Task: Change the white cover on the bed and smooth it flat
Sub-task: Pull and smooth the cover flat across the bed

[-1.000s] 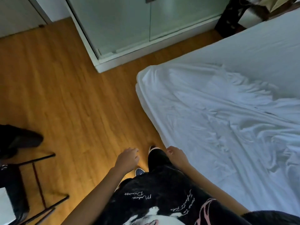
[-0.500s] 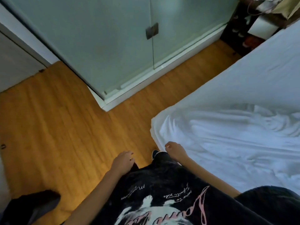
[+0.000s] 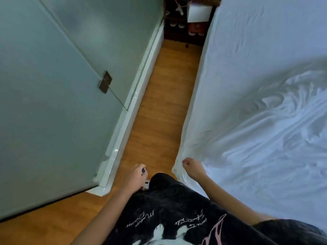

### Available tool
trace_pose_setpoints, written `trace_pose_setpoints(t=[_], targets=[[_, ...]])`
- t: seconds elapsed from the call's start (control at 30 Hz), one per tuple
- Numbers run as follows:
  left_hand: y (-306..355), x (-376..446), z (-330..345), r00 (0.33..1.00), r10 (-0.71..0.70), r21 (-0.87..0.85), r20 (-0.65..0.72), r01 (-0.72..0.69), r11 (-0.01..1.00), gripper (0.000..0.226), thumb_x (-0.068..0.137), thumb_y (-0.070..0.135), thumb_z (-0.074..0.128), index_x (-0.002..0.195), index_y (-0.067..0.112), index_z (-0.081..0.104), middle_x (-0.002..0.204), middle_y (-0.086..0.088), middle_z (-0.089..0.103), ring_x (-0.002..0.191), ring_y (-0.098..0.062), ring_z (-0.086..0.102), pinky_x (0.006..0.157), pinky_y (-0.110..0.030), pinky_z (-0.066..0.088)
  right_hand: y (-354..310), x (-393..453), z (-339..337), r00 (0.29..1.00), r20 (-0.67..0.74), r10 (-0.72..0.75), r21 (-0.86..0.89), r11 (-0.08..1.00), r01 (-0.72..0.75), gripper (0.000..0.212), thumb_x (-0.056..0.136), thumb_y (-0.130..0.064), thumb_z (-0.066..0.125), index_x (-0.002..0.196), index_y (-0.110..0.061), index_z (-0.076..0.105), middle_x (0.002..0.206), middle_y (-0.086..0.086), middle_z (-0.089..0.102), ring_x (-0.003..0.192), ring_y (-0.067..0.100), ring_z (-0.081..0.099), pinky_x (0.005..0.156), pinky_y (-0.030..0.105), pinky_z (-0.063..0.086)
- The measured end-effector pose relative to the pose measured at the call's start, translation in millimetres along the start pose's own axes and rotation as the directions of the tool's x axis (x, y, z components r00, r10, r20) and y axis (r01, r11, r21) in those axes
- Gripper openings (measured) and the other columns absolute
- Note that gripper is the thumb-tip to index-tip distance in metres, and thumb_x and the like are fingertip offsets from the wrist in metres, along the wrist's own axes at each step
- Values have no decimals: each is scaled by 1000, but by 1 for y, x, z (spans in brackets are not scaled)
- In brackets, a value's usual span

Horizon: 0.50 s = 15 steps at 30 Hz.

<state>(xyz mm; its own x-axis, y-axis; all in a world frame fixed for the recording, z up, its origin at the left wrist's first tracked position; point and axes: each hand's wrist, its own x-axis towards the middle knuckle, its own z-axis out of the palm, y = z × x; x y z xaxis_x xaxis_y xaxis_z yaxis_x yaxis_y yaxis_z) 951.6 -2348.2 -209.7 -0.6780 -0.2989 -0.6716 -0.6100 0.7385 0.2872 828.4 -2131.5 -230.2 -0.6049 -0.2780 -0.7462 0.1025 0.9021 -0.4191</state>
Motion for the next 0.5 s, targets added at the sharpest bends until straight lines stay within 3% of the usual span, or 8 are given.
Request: trace_pose_setpoints(t=[0.13,0.27,0.5], targets=[[8,56,-60,983,173,128,67,-181,975,39,101,30,42,137,21,49,140,4,49,124,-16,50,97,-31,46,-31,2,8,991,-54,123,160,981,-113,32,98,-22,42,121,-16,63,124,2,64,111,21,59,94,31,46],[50,118,-94,917,344,280,200,-390,877,39,101,32,41,137,22,48,140,4,50,124,-17,49,98,-33,46,-36,11,-5,949,-150,279,369,906,-208,31,95,-23,44,117,-18,65,118,3,67,106,23,61,89,31,47],[183,215,-127,776,482,435,406,-629,645,40,102,34,38,140,24,45,141,3,47,127,-17,44,99,-32,41,0,53,-53,784,-163,598,680,644,-350,29,95,-24,45,117,-19,64,120,2,66,108,25,59,87,31,46]])
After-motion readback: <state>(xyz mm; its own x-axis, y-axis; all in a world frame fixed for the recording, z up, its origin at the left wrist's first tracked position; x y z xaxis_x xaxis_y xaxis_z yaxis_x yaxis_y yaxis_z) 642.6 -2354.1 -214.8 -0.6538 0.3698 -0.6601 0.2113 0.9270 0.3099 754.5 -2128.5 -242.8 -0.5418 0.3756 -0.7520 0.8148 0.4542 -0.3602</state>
